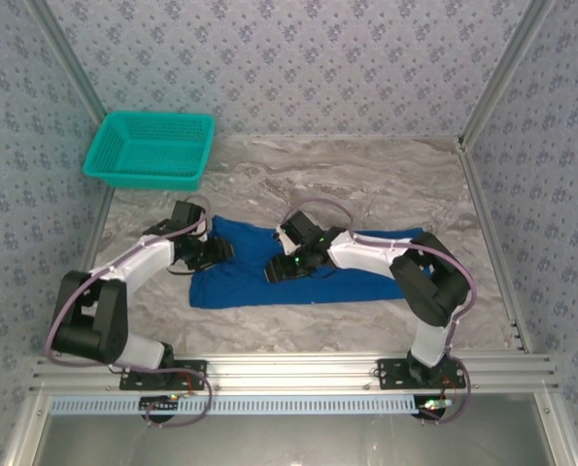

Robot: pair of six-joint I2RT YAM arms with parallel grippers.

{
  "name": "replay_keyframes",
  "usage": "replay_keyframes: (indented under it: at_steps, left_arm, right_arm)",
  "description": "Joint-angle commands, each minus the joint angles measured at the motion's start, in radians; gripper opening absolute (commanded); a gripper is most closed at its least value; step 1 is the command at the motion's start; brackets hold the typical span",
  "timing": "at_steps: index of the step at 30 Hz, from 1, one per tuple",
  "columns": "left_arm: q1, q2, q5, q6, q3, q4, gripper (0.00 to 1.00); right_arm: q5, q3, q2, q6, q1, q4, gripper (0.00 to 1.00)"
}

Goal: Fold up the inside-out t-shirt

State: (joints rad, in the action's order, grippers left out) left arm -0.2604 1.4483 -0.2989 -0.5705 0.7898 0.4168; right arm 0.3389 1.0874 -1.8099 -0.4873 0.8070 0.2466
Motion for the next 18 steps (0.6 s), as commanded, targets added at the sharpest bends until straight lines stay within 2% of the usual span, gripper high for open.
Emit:
replay_keyframes:
  at_steps: [1, 4, 6, 9, 16, 18]
  left_arm:
    - [-0.002, 0.029, -0.061, -0.006, -0.003, -0.067, 0.52]
    - [-0.004, 0.041, -0.067, 0.0, -0.017, -0.077, 0.47]
    - [-0.003, 0.046, -0.082, 0.001, -0.027, -0.082, 0.39]
    - [-0.003, 0.044, -0.099, 0.004, -0.04, -0.081, 0.29]
    - [-0.003, -0.034, -0.089, 0.029, -0.051, -0.01, 0.08]
    - [-0.004, -0.057, -0.088, 0.037, -0.051, 0.015, 0.03]
  right_arm:
    - [0.021, 0.027, -0.038, -0.052, -0.003, -0.005, 0.51]
    - [0.031, 0.028, -0.049, -0.063, 0.002, -0.018, 0.42]
    - [0.029, 0.029, -0.049, -0.065, 0.004, -0.021, 0.31]
    - [0.035, 0.029, -0.048, -0.066, 0.004, -0.022, 0.2]
    - [0.051, 0.027, -0.033, -0.071, 0.005, -0.012, 0.05]
    - [0.056, 0.027, -0.023, -0.071, 0.005, -0.003, 0.03]
